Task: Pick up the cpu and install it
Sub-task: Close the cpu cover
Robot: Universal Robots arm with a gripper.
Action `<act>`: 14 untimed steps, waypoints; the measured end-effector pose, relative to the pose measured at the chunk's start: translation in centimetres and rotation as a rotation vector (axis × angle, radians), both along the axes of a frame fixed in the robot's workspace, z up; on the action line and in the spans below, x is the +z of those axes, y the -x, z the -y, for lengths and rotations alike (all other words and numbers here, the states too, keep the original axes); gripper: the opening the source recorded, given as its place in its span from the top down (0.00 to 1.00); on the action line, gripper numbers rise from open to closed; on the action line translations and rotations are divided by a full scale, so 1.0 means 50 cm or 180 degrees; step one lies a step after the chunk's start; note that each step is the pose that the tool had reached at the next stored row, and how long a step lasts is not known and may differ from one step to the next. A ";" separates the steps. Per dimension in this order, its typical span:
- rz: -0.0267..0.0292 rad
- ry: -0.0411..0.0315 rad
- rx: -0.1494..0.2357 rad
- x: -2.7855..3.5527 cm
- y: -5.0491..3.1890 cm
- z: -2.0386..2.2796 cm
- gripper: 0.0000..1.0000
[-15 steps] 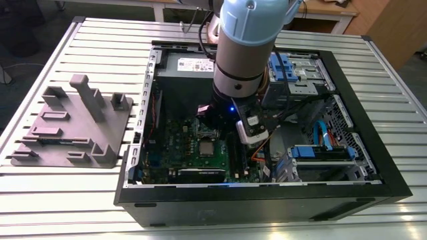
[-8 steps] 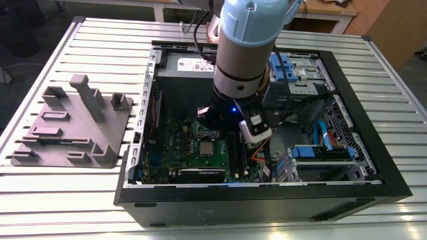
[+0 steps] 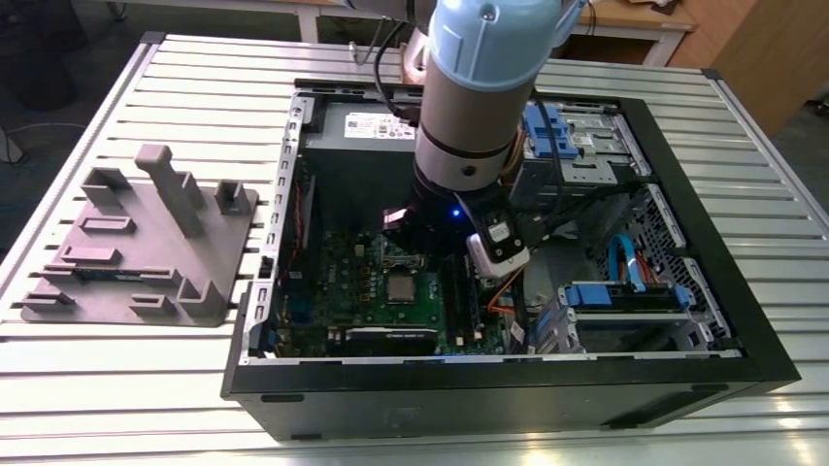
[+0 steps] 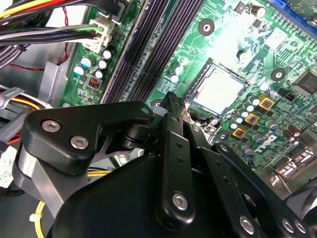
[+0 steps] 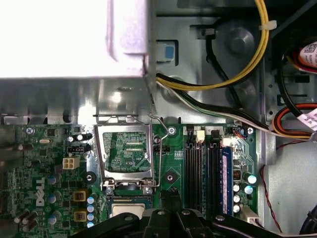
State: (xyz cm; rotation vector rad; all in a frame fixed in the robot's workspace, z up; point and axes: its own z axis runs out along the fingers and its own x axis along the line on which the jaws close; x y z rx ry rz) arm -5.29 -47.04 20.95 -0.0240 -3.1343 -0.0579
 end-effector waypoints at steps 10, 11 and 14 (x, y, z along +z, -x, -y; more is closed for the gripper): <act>0.0001 -0.0001 0.0313 -0.003 -0.003 -0.0011 0.90; 0.0001 -0.0001 0.0328 -0.003 -0.003 -0.0016 0.90; 0.0000 -0.0001 0.0346 -0.003 -0.004 -0.0046 0.90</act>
